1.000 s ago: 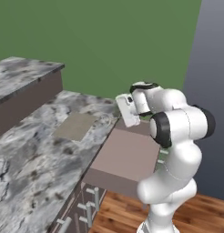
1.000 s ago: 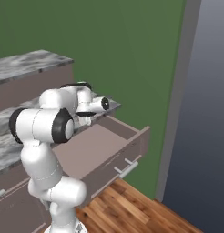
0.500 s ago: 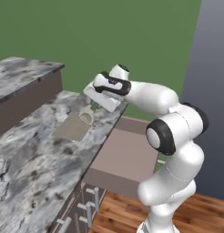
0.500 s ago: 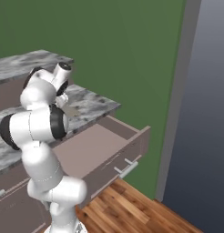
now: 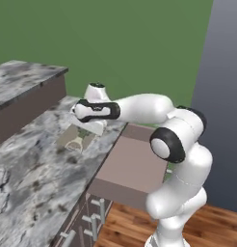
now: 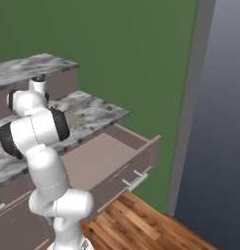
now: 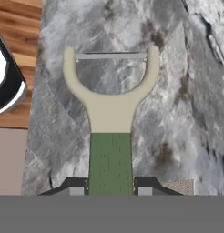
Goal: Pick the peeler from the drawer and place it on the counter.
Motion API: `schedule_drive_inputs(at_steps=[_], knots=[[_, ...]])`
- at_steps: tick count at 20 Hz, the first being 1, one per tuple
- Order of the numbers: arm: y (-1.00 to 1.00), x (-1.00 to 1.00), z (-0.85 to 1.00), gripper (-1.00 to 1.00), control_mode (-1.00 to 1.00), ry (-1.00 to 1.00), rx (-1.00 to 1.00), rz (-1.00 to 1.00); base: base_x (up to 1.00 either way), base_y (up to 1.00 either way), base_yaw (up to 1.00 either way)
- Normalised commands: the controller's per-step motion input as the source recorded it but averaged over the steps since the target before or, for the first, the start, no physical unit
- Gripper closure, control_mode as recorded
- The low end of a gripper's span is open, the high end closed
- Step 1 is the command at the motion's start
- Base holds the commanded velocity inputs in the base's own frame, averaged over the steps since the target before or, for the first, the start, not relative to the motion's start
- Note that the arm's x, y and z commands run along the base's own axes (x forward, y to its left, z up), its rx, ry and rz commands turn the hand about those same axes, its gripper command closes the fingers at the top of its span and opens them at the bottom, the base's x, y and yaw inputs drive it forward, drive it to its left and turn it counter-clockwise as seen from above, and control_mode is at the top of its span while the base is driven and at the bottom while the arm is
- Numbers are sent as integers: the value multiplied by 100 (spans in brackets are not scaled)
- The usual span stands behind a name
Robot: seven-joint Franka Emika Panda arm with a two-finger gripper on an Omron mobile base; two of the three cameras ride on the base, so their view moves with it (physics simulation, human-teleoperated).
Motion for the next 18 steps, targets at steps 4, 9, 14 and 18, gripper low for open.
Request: schedule_drive_inputs(at_steps=[4,9,14,18], knots=[[5,-62,-100,100,-100,2,-6,-17,0,0,0],[0,-25,-100,100,-100,0,-3,-15,0,0,0],[5,2,-100,100,-100,-2,0,-11,0,0,0],[25,51,-83,100,-100,0,0,-3,0,0,0]])
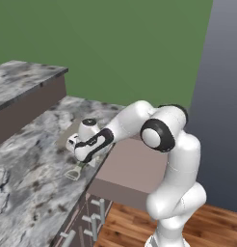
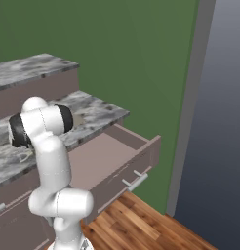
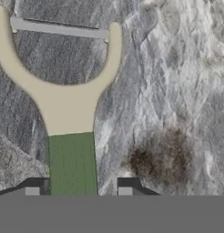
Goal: Pick the peeler from the drawer and place it on the counter.
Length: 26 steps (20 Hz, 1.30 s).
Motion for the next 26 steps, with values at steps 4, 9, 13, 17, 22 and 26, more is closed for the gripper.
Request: schedule_drive_inputs(at_steps=[4,9,13,17,22,26], knots=[[17,31,-42,-100,-100,-2,0,-5,0,0,0],[-41,-33,0,-100,-100,-14,6,-5,0,0,0],[-82,-77,70,-100,-100,-34,12,0,0,0,0],[-98,-67,100,-100,-100,-44,14,0,0,0,0],[-96,-21,100,-100,-100,-34,16,-14,0,0,0],[-100,0,100,-100,-100,-20,20,-24,0,0,0]])
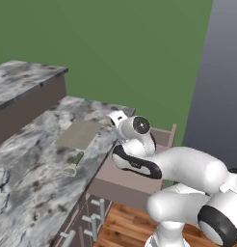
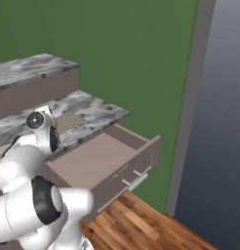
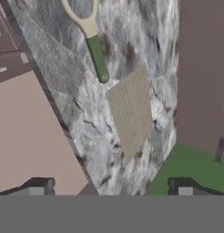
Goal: Pick the peeler from the drawer and place it on the counter.
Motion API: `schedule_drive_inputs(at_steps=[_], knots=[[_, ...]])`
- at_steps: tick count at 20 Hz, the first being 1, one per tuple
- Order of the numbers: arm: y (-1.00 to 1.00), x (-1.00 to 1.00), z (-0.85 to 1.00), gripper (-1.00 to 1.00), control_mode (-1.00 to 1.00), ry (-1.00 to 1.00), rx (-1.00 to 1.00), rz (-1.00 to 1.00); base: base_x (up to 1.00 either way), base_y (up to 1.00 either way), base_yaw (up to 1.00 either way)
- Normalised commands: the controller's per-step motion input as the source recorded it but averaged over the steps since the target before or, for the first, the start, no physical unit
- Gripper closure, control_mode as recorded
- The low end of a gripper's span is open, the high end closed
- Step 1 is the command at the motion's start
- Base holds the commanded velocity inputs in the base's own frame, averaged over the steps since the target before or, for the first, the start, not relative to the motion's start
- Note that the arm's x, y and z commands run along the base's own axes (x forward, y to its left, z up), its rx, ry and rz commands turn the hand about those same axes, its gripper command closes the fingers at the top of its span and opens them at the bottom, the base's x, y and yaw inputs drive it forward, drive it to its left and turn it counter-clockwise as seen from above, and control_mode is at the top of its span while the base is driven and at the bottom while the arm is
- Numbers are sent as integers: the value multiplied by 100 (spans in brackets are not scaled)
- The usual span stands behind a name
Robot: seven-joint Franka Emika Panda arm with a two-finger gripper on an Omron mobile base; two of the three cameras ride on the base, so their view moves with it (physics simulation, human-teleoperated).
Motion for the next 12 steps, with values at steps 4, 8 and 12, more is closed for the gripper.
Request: schedule_drive_inputs(at_steps=[4,8,12], knots=[[-100,-27,100,-100,-100,-2,15,-29,0,0,0],[-100,-83,60,-100,-100,11,2,-28,0,0,0],[-99,-100,3,-100,-100,13,0,-25,0,0,0]])
